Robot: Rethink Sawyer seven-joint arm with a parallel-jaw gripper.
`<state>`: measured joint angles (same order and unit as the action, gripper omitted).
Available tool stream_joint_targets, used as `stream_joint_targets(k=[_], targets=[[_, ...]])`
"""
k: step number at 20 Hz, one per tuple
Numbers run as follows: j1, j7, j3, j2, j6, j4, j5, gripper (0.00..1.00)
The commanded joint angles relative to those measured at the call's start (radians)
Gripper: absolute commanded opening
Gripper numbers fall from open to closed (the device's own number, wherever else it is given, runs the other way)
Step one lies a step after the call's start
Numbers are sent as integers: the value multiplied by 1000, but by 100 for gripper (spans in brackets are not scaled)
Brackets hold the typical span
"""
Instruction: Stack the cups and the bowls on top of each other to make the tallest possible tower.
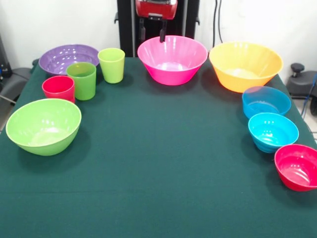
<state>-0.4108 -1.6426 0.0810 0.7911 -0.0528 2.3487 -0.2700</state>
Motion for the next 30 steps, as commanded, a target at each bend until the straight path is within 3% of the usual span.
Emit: stream_joint_targets(k=[1,3,19,30], targets=[[50,-240,22,-12,-20,53,58,100],[68,-261,42,-2,-12,59,68,100],[-38,-237,-16,-68,-16,-7,-60,100],[-75,-216,-43,-68,7,-24,-93,100]])
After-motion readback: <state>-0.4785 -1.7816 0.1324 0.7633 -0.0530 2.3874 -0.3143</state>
